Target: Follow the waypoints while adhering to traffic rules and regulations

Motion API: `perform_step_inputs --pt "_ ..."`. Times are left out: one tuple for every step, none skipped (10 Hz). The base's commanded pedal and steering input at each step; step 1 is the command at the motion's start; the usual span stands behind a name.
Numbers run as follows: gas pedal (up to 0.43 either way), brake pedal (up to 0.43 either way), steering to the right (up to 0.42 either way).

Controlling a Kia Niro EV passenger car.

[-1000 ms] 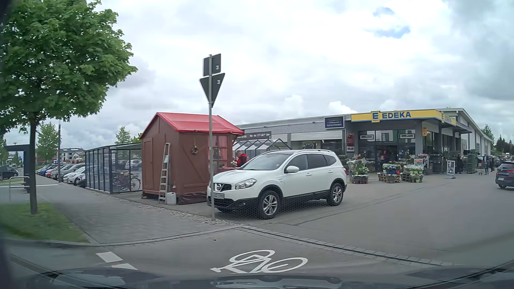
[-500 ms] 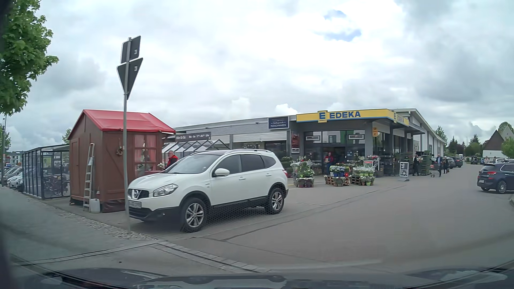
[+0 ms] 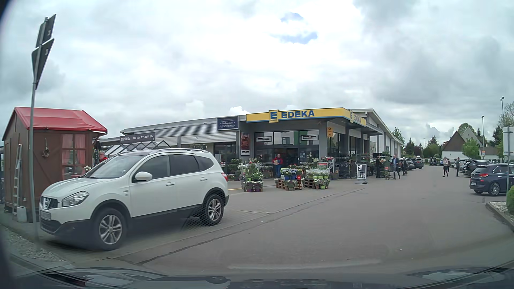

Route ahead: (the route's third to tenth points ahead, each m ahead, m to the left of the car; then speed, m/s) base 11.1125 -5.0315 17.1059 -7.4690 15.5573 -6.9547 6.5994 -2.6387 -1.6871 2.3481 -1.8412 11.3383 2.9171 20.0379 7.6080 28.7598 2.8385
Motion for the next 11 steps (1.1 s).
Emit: perform_step_inputs --pt "0.000 0.012 0.354" --pt "0.000 0.012 0.337" --pt "0.000 0.012 0.319" --pt "0.020 0.012 0.306" --pt "0.020 0.012 0.297" --pt "0.028 0.012 0.278" --pt "0.028 0.012 0.258" --pt "0.028 0.012 0.255" --pt "0.039 0.012 0.259" --pt "0.039 0.012 0.257" --pt "0.039 0.012 0.254"
